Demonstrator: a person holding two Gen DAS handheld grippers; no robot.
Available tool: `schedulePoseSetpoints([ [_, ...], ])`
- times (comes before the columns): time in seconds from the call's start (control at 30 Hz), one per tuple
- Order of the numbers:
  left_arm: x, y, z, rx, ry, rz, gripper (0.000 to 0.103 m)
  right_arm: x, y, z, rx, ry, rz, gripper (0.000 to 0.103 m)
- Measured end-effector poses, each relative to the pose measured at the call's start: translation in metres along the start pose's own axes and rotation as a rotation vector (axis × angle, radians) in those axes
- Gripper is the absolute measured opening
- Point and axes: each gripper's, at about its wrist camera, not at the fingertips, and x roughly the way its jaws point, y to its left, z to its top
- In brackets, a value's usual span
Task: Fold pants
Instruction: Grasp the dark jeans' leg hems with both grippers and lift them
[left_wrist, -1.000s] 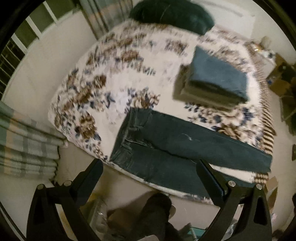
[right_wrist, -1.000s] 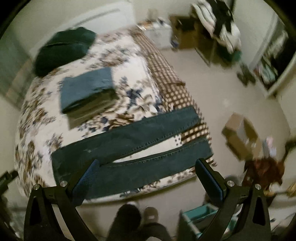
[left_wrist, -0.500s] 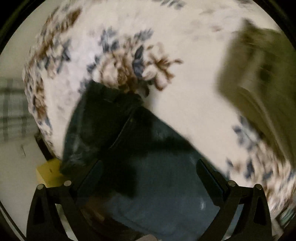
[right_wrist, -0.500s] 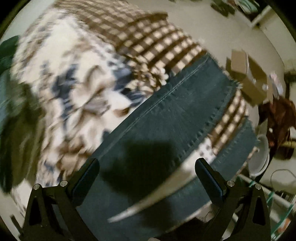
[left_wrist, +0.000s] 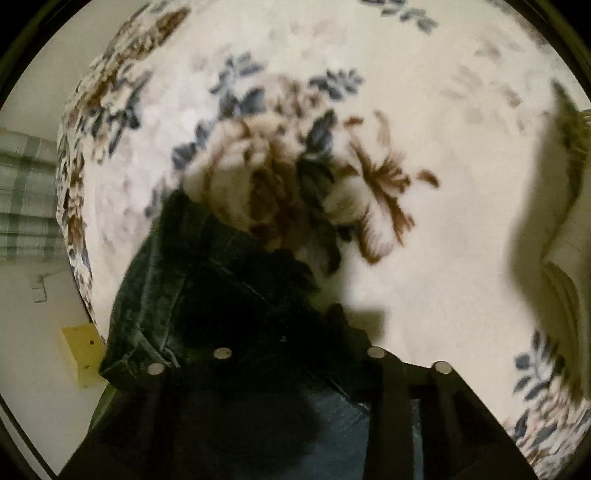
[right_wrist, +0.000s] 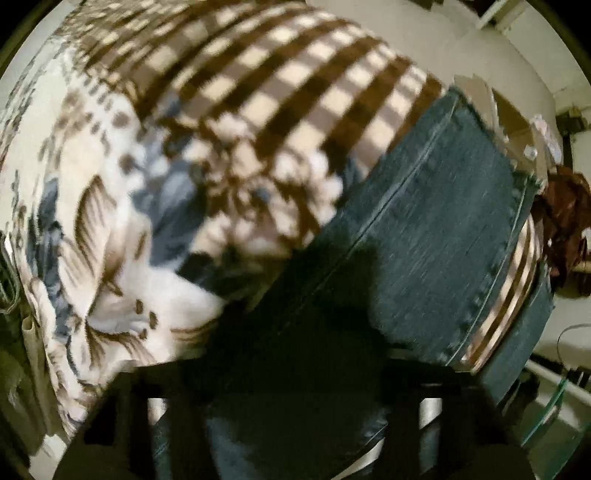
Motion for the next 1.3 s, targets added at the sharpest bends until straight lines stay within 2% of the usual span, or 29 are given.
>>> schedulePoseSetpoints([
  [0.03, -0.008, 0.005, -0.005, 0.0, -0.018, -0.018, 0.025, -0.003, -0.001, 0.0, -0.006, -0.01, 0.007, 0.018],
  [0.13, -0.032, 0.023, -0.021, 0.01, -0.073, -0.095, 0.022, -0.016, -0.006, -0.006, -0.011, -0.019, 0.046, 0.01],
  [0.27, -0.063, 0.051, -0.04, 0.016, -0.108, -0.179, 0.018, -0.045, -0.023, -0.02, -0.04, -0.041, 0.104, 0.008],
  [0.37, -0.058, 0.072, -0.036, 0.011, -0.128, -0.237, 0.017, -0.073, -0.045, -0.038, -0.06, -0.071, 0.151, 0.008],
  [0.53, -0.072, 0.122, -0.068, 0.005, -0.133, -0.29, 0.015, -0.13, -0.095, -0.077, -0.039, -0.071, 0.237, 0.007],
  [0.57, -0.071, 0.131, -0.076, 0.01, -0.132, -0.288, 0.014, -0.148, -0.111, -0.095, -0.036, -0.069, 0.247, 0.007],
  [0.7, -0.051, 0.166, -0.122, 0.051, -0.114, -0.236, 0.011, -0.153, -0.172, -0.137, -0.051, -0.065, 0.242, 0.007],
  [0.87, 0.013, 0.19, -0.164, 0.07, -0.032, -0.151, 0.01, -0.115, -0.229, -0.177, -0.027, -0.009, 0.186, 0.007],
  [1.07, 0.08, 0.192, -0.181, 0.095, 0.027, -0.089, 0.012, -0.064, -0.261, -0.189, -0.027, 0.01, 0.099, 0.007],
  [1.17, 0.079, 0.194, -0.181, 0.109, 0.018, -0.095, 0.015, -0.046, -0.28, -0.185, -0.017, 0.095, 0.098, 0.007],
  [1.23, 0.07, 0.197, -0.187, 0.111, 0.008, -0.115, 0.017, -0.047, -0.294, -0.181, -0.003, 0.119, 0.11, 0.009],
  [1.3, 0.054, 0.205, -0.189, 0.099, -0.011, -0.126, 0.025, -0.058, -0.311, -0.179, 0.008, 0.114, 0.129, 0.029],
])
